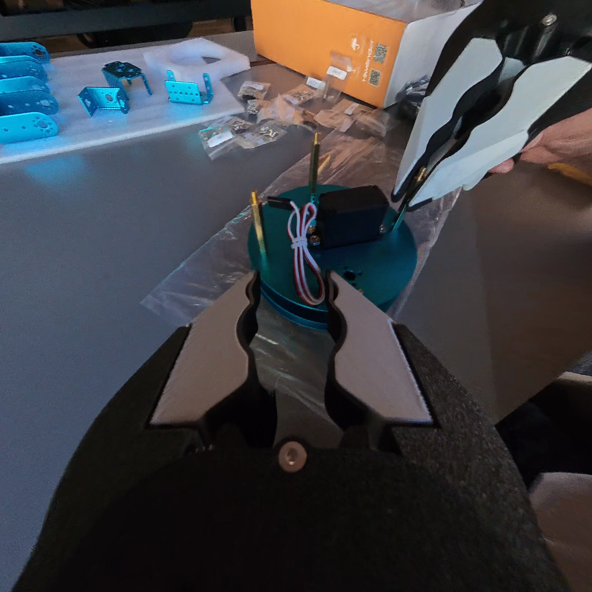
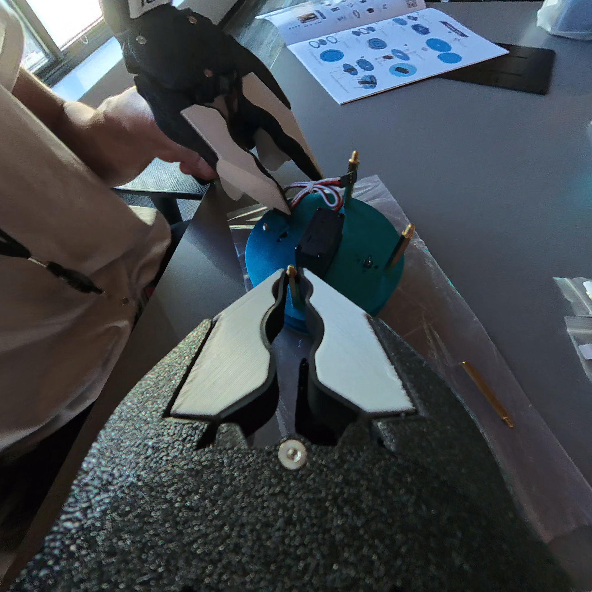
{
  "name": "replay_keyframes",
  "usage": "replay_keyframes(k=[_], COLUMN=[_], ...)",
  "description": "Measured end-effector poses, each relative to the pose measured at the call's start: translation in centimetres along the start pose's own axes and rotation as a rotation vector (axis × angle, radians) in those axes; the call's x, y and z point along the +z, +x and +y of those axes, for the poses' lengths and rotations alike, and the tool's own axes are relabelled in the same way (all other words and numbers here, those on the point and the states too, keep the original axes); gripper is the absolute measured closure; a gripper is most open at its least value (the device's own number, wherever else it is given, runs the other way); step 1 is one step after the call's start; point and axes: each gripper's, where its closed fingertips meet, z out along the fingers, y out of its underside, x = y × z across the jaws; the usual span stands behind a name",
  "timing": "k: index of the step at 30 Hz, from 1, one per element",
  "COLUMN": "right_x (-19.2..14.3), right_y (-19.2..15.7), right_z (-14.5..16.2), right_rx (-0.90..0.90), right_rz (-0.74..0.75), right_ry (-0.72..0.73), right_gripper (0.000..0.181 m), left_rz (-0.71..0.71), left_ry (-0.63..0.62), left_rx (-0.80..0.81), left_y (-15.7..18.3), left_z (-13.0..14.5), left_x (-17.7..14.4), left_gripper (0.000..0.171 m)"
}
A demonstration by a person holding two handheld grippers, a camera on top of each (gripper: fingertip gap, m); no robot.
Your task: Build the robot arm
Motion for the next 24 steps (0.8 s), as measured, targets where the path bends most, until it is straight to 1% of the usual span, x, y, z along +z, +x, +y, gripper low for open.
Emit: replay_keyframes(k=[1,3,6,9,11,13,14,15,17,19,20,21,22,23,24], right_x=[0.0,-0.2,-0.3,-0.2,-0.1,-0.1,-0.1,-0.1,-0.1,-0.2,-0.2,-0.2,-0.2,-0.3,-0.5], right_y=[0.3,0.4,0.4,0.3,0.2,0.2,0.2,0.2,0.2,0.3,0.3,0.3,0.4,0.6,0.7], right_z=[0.0,0.1,0.2,0.1,0.1,0.1,0.1,0.1,0.1,0.1,0.2,0.2,0.2,0.2,0.1], right_rx=[0.020,0.036,0.034,0.033,0.035,0.043,0.051,0.059,0.077,0.091,0.095,0.101,0.107,0.106,0.095], right_rz=[0.002,-0.009,-0.006,-0.004,-0.009,-0.016,-0.022,-0.028,-0.042,-0.051,-0.052,-0.053,-0.049,-0.036,-0.021], right_ry=[0.005,0.007,0.009,0.009,0.013,0.018,0.022,0.027,0.036,0.043,0.045,0.044,0.039,0.034,0.036], right_gripper=[0.177,0.177,0.177,0.177,0.176,0.176,0.177,0.177,0.176,0.176,0.176,0.175,0.174,0.173,0.169], left_rz=[-0.012,-0.032,0.008,0.036,0.046,0.093,0.132,0.157,0.183,0.183,0.178,0.202,0.249,0.286,0.311], left_ry=[-0.001,-0.009,0.013,-0.015,0.010,0.019,0.019,0.027,0.010,-0.039,-0.072,-0.105,-0.137,-0.148,-0.146], left_rx=[0.004,0.045,0.144,0.197,0.229,0.233,0.236,0.246,0.313,0.406,0.427,0.420,0.392,0.361,0.349], left_y=[-0.5,-1.3,-0.9,-0.9,-1.2,-1.0,-0.8,-0.7,-0.9,-1.7,-2.3,-2.7,-2.6,-2.4,-2.2], left_z=[-0.1,-0.2,-0.9,-1.3,-2.7,-4.2,-4.9,-5.7,-7.1,-7.8,-7.7,-7.3,-6.5,-5.7,-4.8], left_x=[-0.1,-0.4,-0.4,-0.2,-0.4,-0.6,-0.7,-0.6,-0.1,0.6,0.7,0.4,-0.1,-0.6,-1.0], left_gripper=[0.135,0.153,0.154,0.156,0.157,0.159,0.171,0.171,0.171,0.171,0.171,0.171,0.168,0.162,0.157])
